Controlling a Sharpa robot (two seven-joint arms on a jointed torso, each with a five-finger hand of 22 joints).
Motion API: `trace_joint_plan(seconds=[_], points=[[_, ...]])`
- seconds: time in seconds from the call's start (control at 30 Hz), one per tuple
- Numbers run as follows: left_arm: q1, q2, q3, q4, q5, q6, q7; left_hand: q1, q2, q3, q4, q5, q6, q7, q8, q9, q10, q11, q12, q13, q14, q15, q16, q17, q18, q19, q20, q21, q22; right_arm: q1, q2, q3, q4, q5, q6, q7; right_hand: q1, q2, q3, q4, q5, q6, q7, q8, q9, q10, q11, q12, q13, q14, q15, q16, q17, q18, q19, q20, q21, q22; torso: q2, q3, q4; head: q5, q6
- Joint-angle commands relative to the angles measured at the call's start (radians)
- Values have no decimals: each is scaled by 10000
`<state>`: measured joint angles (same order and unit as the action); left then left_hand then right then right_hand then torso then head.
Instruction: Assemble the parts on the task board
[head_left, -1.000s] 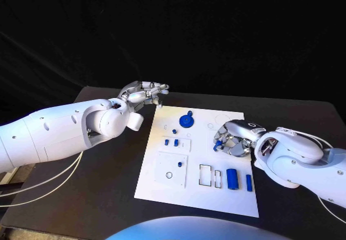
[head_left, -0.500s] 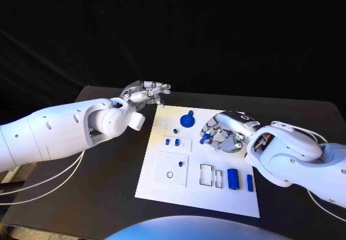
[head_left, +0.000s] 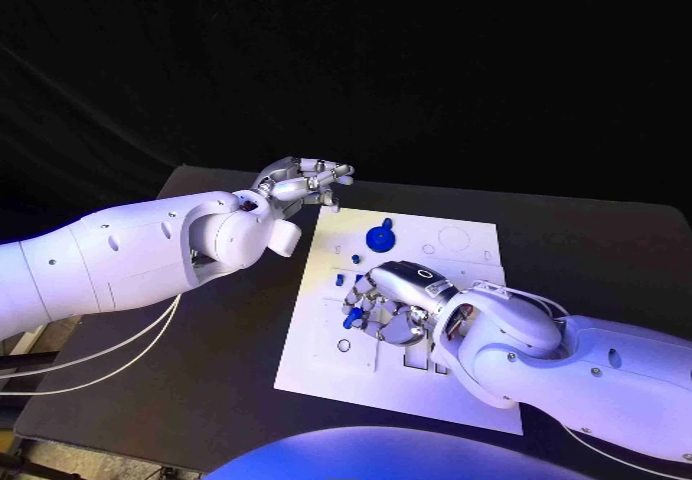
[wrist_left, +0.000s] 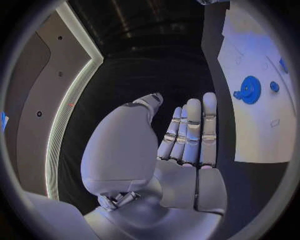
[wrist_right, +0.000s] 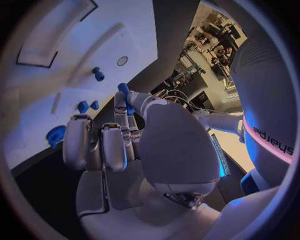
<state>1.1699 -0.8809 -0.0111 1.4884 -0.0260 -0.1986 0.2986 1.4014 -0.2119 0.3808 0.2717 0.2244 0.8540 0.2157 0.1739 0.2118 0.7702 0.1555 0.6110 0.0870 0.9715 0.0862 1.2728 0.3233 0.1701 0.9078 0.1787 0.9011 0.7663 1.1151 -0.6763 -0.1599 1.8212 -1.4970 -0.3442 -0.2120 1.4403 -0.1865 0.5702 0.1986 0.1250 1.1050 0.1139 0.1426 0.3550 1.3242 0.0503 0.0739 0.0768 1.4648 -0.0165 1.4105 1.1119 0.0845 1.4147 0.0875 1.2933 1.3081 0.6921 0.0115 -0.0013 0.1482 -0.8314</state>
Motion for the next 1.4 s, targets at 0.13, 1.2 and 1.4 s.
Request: trace_joint_plan(seconds=[0.13, 1.2, 1.4], points=[[5, 91, 6, -23, -29, 192, 65, 80, 29, -23, -22, -8, -68, 6, 46, 16, -86, 9, 64, 10, -68, -1, 44, 11, 143, 31, 35, -56, -15, -323, 231, -40, -287, 112, 107, 350, -164, 2, 62, -32, 38, 9, 62, 365, 518, 70, 28, -66, 7, 220, -49, 32, -32, -142, -57, -22, -60, 589, 5, 0, -18, 97, -50], [4, 136, 3, -89, -29, 219, 23, 101, 41, -51, -17, -5, -71, 8, 59, 25, -102, 11, 82, 11, -75, 2, 45, 11, 142, 37, 36, -64, -21, -523, 410, -85, -561, -223, 863, 83, -211, -4, 100, -95, 35, -18, 61, 383, 553, 65, 27, -74, 7, 217, -46, 28, -49, -135, -76, -18, -93, 573, 5, 5, -14, 127, -130], [4, 136, 3, -92, -29, 224, 15, 101, 41, -51, -17, -5, -71, 8, 59, 25, -102, 11, 82, 11, -75, 2, 45, 11, 142, 37, 36, -64, -21, -529, 498, -89, -646, -393, 899, 28, -250, -23, 107, -116, 31, -36, 68, 387, 568, 56, 32, -79, 5, 212, -43, 22, -70, -126, -98, -17, -132, 549, 7, 7, -4, 114, -121]])
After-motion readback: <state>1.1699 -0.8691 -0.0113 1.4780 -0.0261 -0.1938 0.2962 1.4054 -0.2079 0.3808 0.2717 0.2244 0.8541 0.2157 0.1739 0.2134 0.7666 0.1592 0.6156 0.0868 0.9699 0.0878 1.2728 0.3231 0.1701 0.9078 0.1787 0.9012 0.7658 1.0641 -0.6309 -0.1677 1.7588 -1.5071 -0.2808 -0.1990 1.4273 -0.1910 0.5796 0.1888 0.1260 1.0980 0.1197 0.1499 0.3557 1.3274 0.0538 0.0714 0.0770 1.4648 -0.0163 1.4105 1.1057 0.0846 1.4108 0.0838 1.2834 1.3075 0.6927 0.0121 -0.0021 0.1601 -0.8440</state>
